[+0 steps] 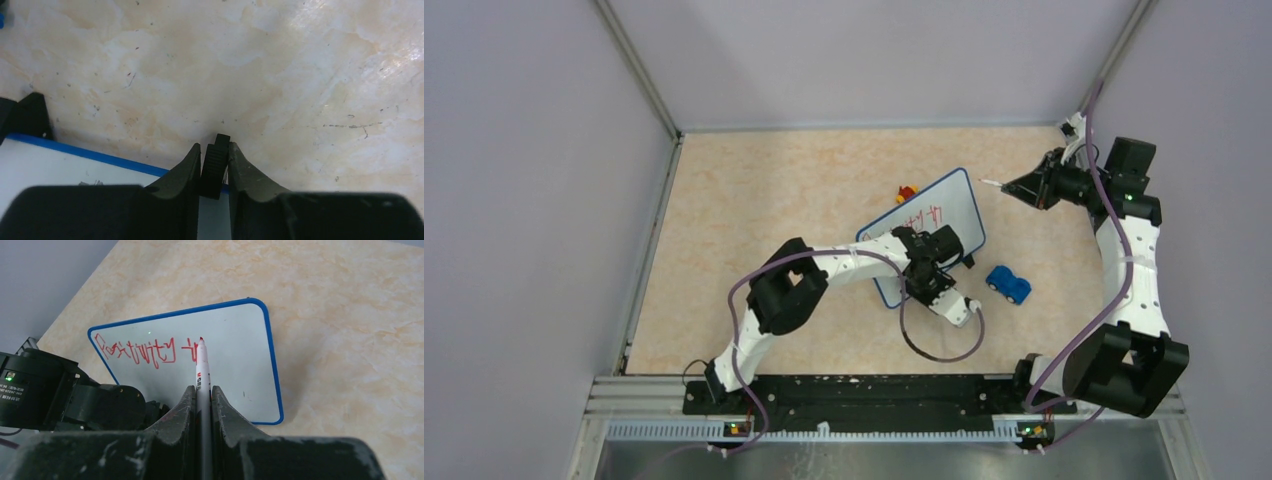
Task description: Write a sentence on the whiteboard
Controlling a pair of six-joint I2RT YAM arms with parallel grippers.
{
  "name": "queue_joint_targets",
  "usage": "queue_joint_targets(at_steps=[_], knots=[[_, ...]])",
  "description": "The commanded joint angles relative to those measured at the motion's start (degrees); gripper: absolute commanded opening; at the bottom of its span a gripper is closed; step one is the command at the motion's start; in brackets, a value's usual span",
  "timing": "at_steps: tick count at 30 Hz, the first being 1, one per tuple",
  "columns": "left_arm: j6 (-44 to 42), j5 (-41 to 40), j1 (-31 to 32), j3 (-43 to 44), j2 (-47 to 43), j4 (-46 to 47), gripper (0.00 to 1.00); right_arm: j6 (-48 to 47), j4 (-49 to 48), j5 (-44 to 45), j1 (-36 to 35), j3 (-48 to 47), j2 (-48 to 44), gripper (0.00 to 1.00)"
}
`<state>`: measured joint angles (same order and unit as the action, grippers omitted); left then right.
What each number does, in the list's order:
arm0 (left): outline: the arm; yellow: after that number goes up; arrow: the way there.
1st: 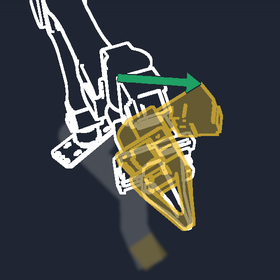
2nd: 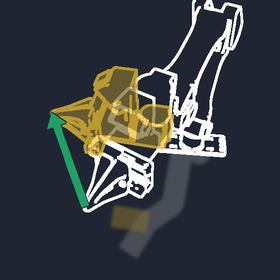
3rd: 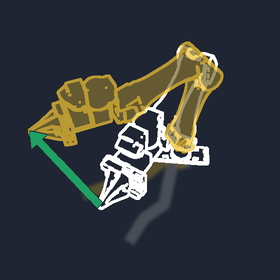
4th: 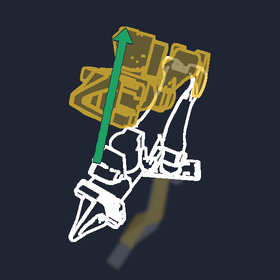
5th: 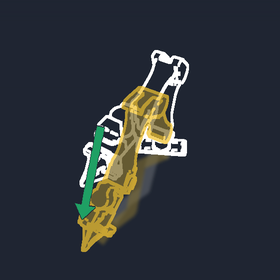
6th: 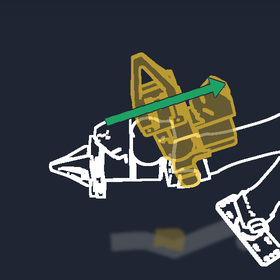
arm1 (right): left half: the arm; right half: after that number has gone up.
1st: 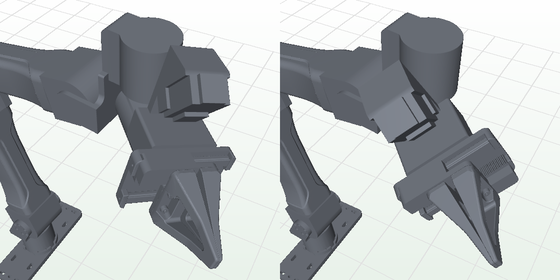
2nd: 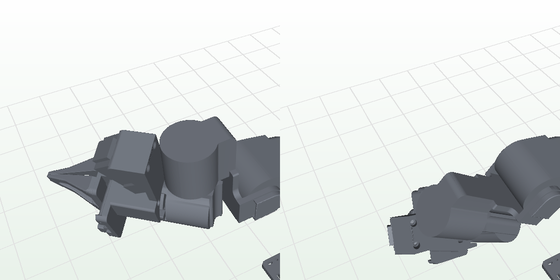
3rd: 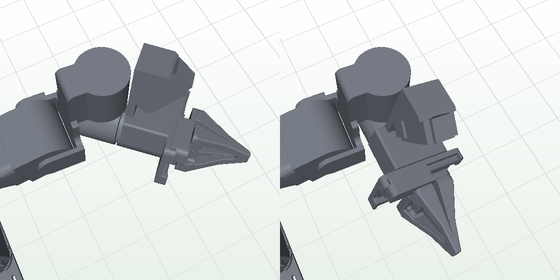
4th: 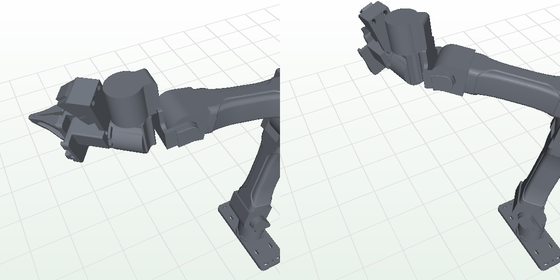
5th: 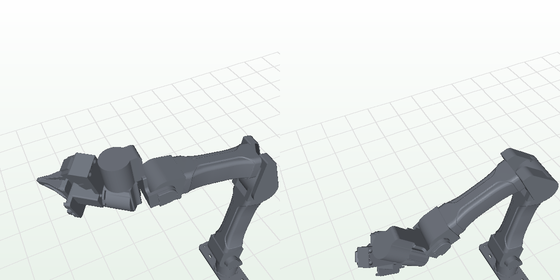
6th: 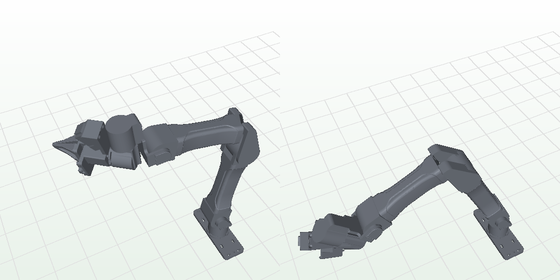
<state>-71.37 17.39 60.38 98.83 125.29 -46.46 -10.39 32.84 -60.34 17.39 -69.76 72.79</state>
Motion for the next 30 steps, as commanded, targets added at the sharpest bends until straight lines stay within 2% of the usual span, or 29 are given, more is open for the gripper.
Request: queue_joint_targets(at_steps=[1, 3, 6, 11, 17, 19, 24, 27, 30], knots=[[0.46, -1.35, 0.64, -3.75, -1.71, -3.96, 0.19, -1.05, -0.92, -2.0, 0.62, -0.07, -0.74, 0.0], [1.46, -0.64, 1.18, -5.02, -2.84, -5.61, 0.13, -1.52, -0.45, -2.3, 0.61, 0.11, -0.62, 0.0], [2.7, 0.16, 2.1, -8.71, -5.69, -6.42, 0.1, -2.09, 0.22, -2.78, 0.63, 0.25, -0.69, 0.0], [2.3, 0.98, 3.33, -13.98, -10.14, -8.36, 0.1, -2.87, 1.17, -3.53, 0.48, 0.75, -0.9, 0.0], [-2.13, -0.88, 3.85, -14.76, -10.56, -15.62, 0.12, -3.08, 1.33, -3.14, -0.13, 1.11, -0.9, 0.0], [-2.47, -1.61, 3.98, -14.59, -10.61, -16.74, 0.19, -3.18, 1.53, -3.07, -0.54, 1.06, -0.98, 0.0], [2.34, -3.46, 4.25, -11.39, -10.71, -16.03, 0.58, -3.49, 1.87, -3.03, -0.78, 1.03, -1.27, 0.0], [6.22, -0.31, 4.71, -5.79, -11.74, -18.19, 0.71, -2.83, 1.29, -2.95, -0.79, 0.66, -1.38, 0.0], [12.02, 4.18, 4.7, 0.82, -13.2, -19.98, 0.73, -1.9, 0.47, -2.41, -0.73, -0.07, -1.54, 0.0]])
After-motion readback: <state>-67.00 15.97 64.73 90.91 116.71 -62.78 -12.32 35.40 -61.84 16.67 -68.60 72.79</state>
